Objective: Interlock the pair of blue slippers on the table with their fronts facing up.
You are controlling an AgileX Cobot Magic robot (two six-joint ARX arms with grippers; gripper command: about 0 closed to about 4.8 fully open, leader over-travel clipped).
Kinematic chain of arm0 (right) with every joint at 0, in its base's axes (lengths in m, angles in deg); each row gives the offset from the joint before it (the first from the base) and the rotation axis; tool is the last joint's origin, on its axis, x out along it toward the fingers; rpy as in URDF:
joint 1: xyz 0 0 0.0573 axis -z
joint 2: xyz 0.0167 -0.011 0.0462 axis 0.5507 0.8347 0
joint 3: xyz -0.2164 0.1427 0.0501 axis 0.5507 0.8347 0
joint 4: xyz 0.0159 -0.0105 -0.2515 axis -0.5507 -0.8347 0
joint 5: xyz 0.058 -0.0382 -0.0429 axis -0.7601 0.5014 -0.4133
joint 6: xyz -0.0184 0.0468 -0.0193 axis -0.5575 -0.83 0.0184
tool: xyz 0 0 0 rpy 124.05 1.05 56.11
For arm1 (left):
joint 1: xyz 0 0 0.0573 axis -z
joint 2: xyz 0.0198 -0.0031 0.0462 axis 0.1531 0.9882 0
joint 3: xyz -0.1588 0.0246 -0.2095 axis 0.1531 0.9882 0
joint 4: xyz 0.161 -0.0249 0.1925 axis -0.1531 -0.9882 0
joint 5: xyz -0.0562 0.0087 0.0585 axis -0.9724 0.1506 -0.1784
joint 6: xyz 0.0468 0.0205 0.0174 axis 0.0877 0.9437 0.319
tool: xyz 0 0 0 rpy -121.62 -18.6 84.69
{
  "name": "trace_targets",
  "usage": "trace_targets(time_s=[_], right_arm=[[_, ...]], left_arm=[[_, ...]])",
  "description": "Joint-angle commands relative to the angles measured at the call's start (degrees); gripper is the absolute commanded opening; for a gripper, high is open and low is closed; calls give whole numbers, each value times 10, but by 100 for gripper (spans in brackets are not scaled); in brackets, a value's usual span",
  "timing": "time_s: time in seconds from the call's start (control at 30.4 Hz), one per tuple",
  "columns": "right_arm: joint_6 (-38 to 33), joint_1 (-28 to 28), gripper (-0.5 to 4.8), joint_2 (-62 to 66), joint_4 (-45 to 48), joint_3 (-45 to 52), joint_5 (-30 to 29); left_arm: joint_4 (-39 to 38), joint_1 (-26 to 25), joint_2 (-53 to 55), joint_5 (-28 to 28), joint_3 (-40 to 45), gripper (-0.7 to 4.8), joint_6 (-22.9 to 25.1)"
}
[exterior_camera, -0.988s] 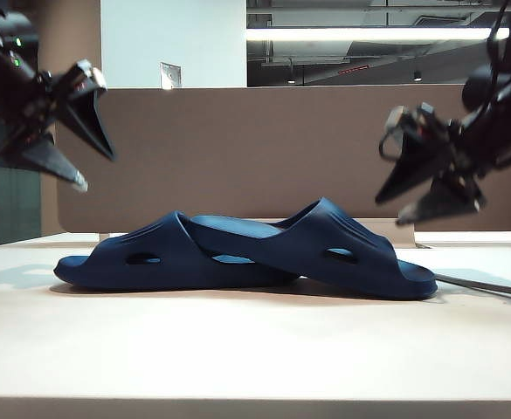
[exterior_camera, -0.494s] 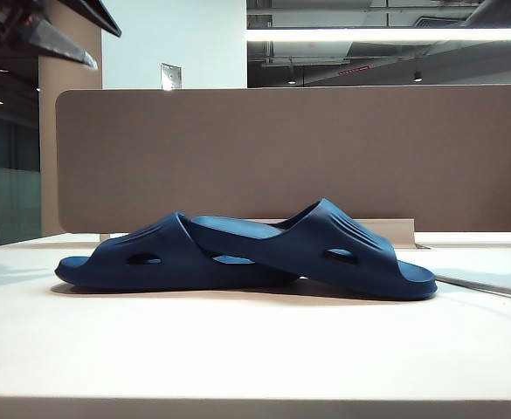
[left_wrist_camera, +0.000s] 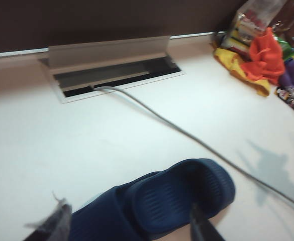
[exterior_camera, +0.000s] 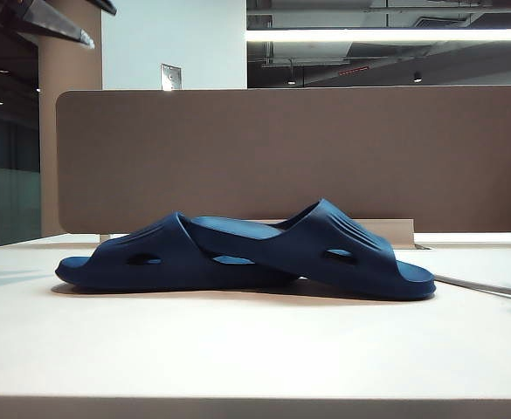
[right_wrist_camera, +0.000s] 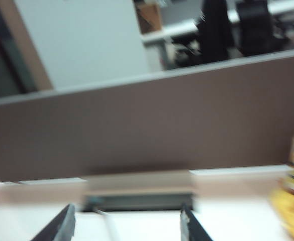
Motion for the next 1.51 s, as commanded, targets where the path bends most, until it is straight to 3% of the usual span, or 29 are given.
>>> trace_targets(time_s=[0.03,0.1,0.2,0.33,0.43,0.53,0.69,0.86,0.99,1.19,1.35,1.51], right_arm=[[-161,5,230,8,116,9,-111],[-222,-16,229,5,188,24,-116],[-222,-73,229,-13,187,29,-42],[-129,-142,229,-49,139,28,74],[-33,-183,229,-80,47,29,141],[-5,-218,230,-113,-49,37,208],[14,-239,227,-205,-93,105,309],[14,-239,212,-293,-124,179,329],[31,-271,212,-340,-134,241,436],[116,-337,211,-364,-134,287,499],[137,-430,211,-347,-139,287,493],[157,-481,189,-333,-134,287,497]], left_arm=[[23,1,-6,-33,-1,305,-17],[33,5,-6,-44,-1,305,-28],[33,16,-7,-49,-1,305,-29],[33,29,-8,-55,-1,305,-29],[32,38,-9,-55,-1,305,-26],[33,39,-9,-55,-1,305,-26],[34,40,-9,-63,-1,305,-26],[33,40,-14,-63,0,305,-27],[31,48,-31,-62,7,305,-26],[5,50,-68,-50,10,304,-4],[-16,51,-96,-40,10,304,6],[-36,51,-123,-20,25,304,23]])
